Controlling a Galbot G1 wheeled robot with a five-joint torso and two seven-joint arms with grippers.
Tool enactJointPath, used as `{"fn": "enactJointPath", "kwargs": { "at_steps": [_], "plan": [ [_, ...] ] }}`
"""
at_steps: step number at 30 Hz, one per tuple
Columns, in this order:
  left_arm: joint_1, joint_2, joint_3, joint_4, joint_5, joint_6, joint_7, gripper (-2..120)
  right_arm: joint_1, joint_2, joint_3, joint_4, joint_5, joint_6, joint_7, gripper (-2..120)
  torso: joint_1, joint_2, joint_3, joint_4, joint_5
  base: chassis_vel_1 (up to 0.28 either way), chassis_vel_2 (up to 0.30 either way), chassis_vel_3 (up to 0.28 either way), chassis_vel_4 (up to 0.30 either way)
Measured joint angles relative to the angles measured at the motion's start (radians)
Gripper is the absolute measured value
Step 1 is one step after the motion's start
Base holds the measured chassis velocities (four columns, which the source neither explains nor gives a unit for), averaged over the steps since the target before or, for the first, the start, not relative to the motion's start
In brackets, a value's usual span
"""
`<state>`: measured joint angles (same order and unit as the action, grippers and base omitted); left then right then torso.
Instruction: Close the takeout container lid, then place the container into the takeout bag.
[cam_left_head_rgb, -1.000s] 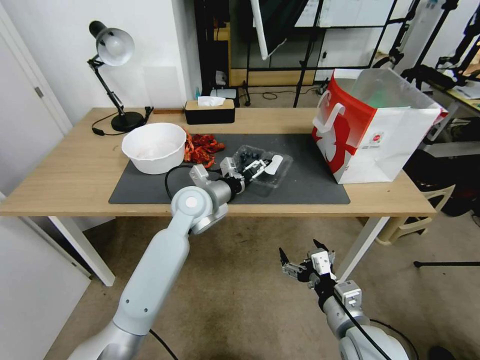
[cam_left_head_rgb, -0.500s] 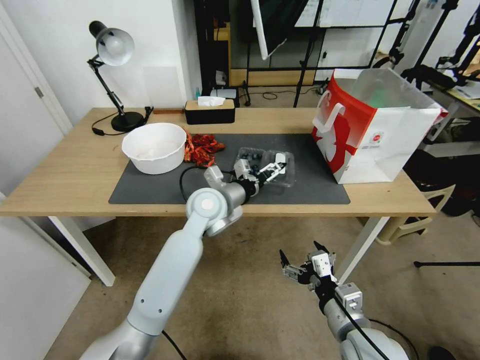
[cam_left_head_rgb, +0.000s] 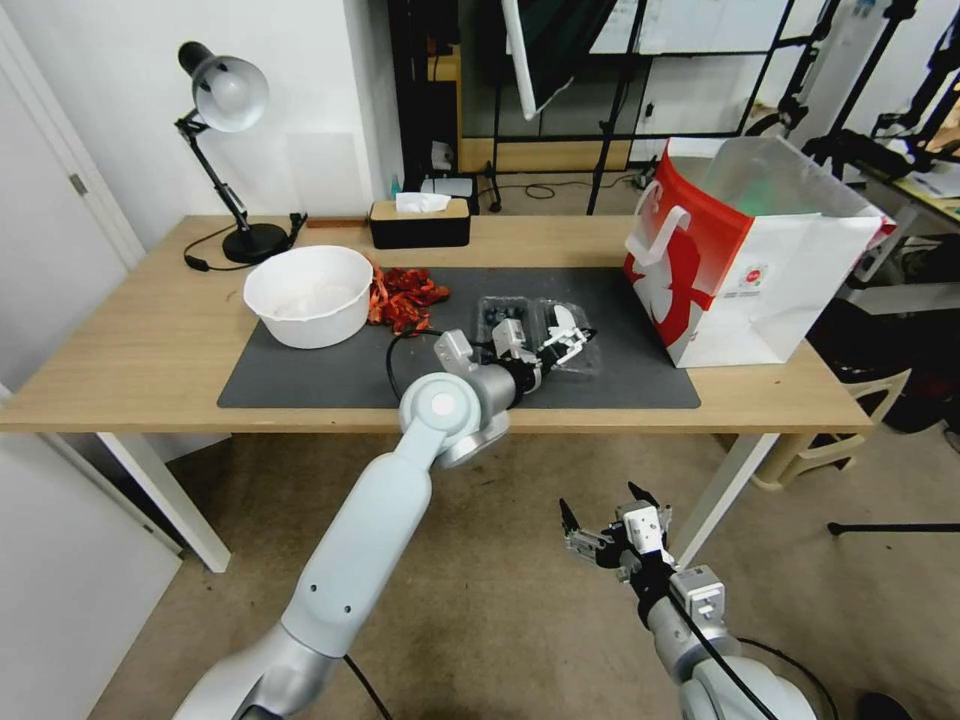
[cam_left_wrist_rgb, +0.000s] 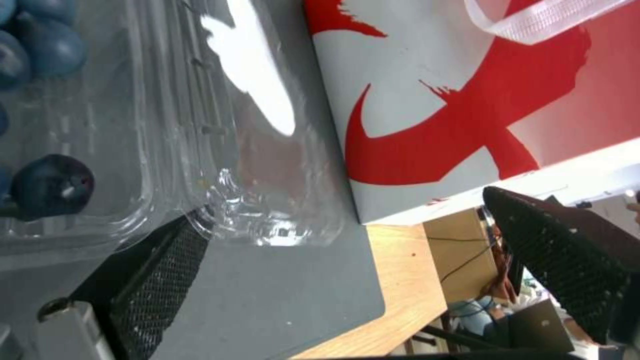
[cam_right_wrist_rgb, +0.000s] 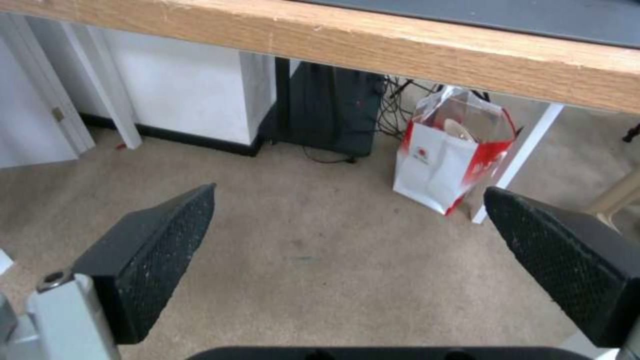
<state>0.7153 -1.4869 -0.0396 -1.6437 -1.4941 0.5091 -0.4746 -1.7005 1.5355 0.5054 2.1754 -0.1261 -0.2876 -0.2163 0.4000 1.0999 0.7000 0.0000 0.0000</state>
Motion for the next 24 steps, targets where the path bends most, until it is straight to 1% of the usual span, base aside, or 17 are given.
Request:
{"fn": "enactJointPath", "kwargs": {
  "at_steps": [7, 17, 19, 21, 22, 23, 24],
  "plan": [
    [-0.025, -0.031, 0.022, 0.032, 0.006, -0.001, 0.001, 100, 0.000, 0.009, -0.001, -0.003, -0.005, 0.002, 0.000, 100, 0.000, 0.000, 0.000, 0.0000, 0.0000, 0.000, 0.000, 0.000, 0.000],
    [-0.037, -0.046, 0.044, 0.053, 0.017, -0.007, 0.004, 100, -0.003, 0.012, 0.002, -0.002, -0.006, 0.004, 0.000, 100, 0.000, 0.000, 0.000, 0.0000, 0.0000, 0.000, 0.000, 0.000, 0.000],
    [-0.036, -0.041, 0.044, 0.050, 0.017, -0.007, 0.004, 100, -0.004, 0.012, 0.002, -0.001, -0.006, 0.004, 0.000, 100, 0.000, 0.000, 0.000, -0.0001, 0.0000, 0.000, 0.000, 0.000, 0.000],
    [-0.023, -0.025, 0.044, 0.025, 0.017, -0.005, 0.004, 100, -0.005, 0.013, 0.002, -0.001, -0.007, 0.005, 0.000, 100, 0.000, 0.000, 0.000, 0.0000, -0.0001, 0.000, 0.000, 0.000, 0.000],
    [-0.009, -0.008, 0.043, 0.000, 0.017, -0.001, 0.002, 100, -0.005, 0.013, -0.001, -0.001, -0.008, 0.005, 0.000, 100, 0.000, 0.000, 0.000, 0.0000, -0.0001, 0.000, 0.000, 0.000, 0.000],
    [-0.009, -0.008, 0.043, 0.000, 0.017, -0.001, 0.002, 100, -0.005, 0.013, -0.001, -0.001, -0.008, 0.005, 0.000, 100, 0.000, 0.000, 0.000, 0.0000, -0.0001, 0.000, 0.000, 0.000, 0.000],
    [0.000, 0.001, 0.042, -0.017, 0.017, 0.002, 0.000, 100, -0.005, 0.013, -0.003, -0.001, -0.009, 0.006, 0.000, 100, 0.000, 0.000, 0.000, 0.0001, -0.0001, 0.000, 0.000, 0.000, 0.000]
  ]
}}
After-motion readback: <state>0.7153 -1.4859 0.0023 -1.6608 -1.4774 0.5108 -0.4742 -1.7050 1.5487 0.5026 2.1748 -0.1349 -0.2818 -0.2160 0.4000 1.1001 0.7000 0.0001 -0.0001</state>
